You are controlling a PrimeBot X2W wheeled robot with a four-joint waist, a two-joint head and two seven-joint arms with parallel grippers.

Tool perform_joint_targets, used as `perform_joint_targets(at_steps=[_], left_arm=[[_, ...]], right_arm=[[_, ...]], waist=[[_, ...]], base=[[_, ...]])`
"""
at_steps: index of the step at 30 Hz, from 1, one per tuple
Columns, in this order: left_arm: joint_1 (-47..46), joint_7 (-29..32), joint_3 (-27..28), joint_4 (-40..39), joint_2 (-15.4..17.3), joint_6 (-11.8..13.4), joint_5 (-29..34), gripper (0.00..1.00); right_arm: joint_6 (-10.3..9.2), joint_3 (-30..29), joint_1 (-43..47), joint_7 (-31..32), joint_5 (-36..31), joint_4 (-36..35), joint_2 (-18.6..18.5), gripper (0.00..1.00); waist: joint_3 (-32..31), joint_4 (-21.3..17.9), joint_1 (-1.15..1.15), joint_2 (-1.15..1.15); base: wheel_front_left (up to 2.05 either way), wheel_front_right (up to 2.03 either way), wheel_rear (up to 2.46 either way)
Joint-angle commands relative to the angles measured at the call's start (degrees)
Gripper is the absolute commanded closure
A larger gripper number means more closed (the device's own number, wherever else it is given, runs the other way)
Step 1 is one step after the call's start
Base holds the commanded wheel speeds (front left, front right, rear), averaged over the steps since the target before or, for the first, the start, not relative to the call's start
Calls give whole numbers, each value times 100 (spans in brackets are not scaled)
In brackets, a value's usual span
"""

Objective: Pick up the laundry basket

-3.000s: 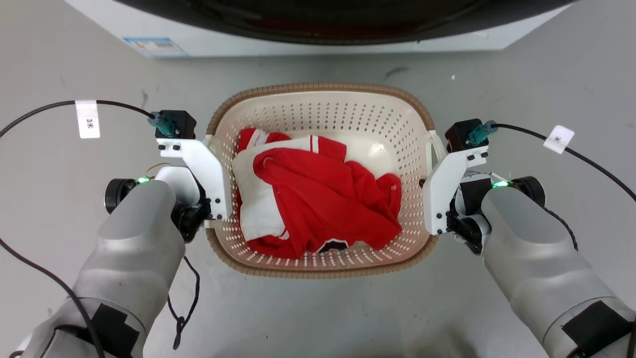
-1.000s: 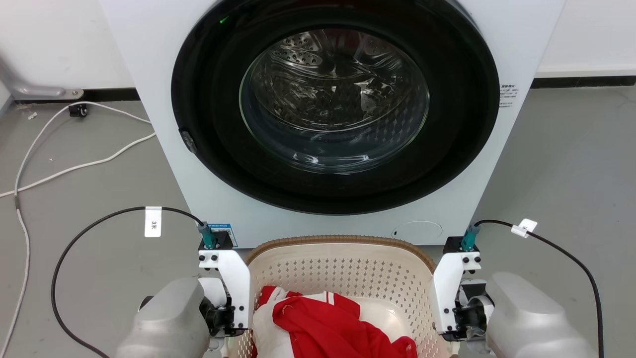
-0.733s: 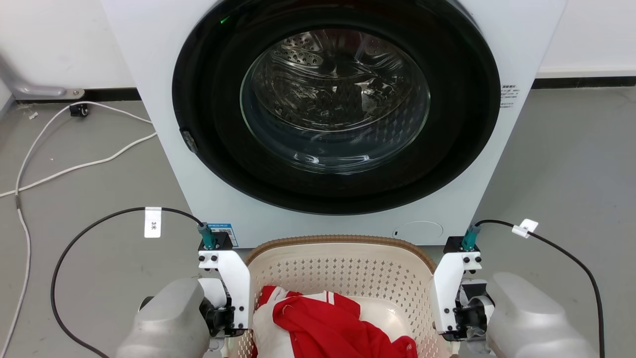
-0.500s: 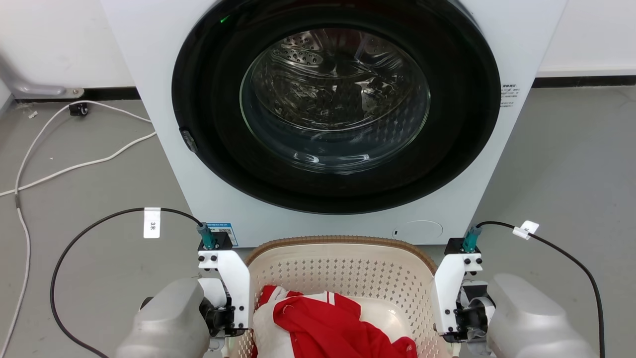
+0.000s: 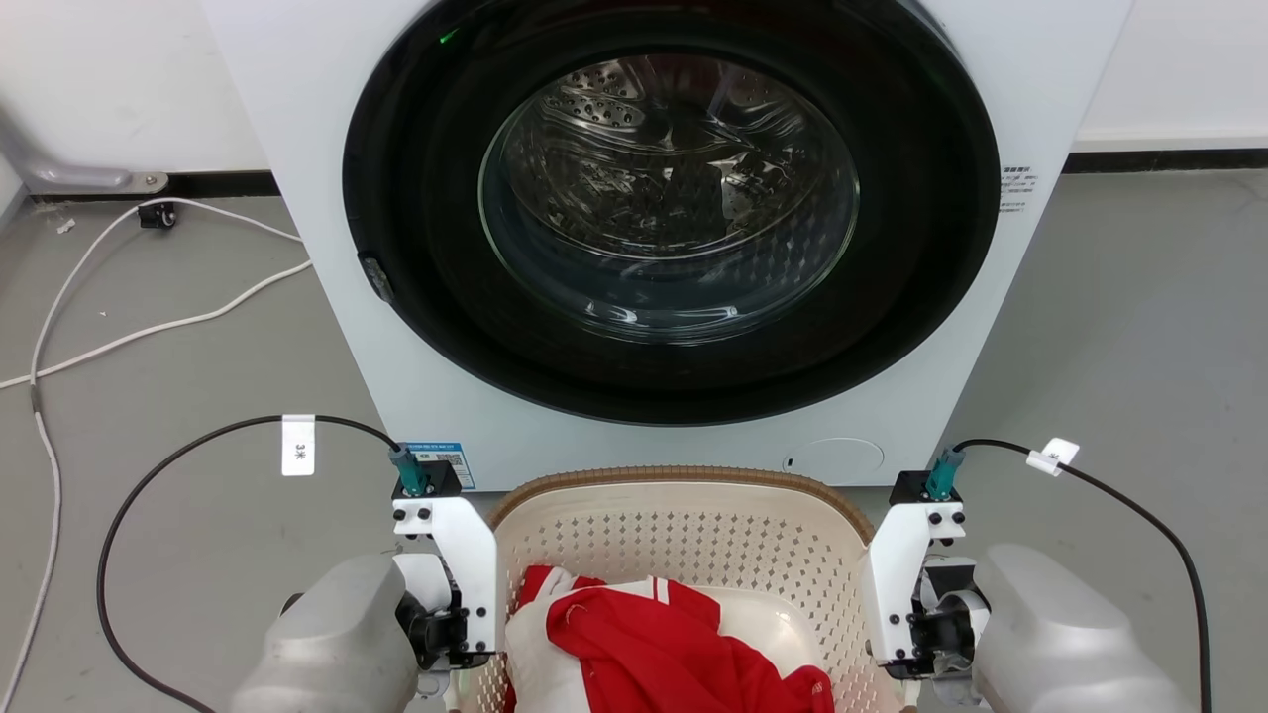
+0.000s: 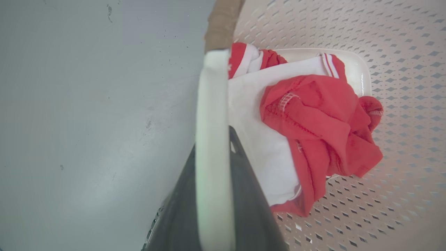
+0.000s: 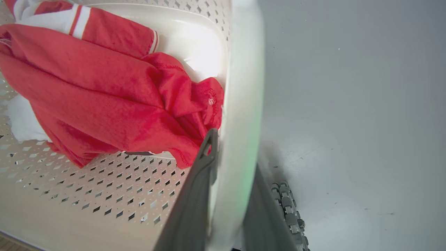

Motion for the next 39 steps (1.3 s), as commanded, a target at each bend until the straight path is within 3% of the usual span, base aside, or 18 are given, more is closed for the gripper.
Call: perform_joint_targets(at_steps=[1,39], left_arm=[[-52,-6,-18,-32,-67,-78,-31,100],[-28,-114,-264,-41,-69,-73,-242,100]], right_arm=[[74,-29,57,-36,-27,-47,93,100],[71,-481,116,21,-454,-45,100,100]], waist=[[-4,1,0,0],[-13,48,0,0]], base=[[0,0,0],[0,0,0]])
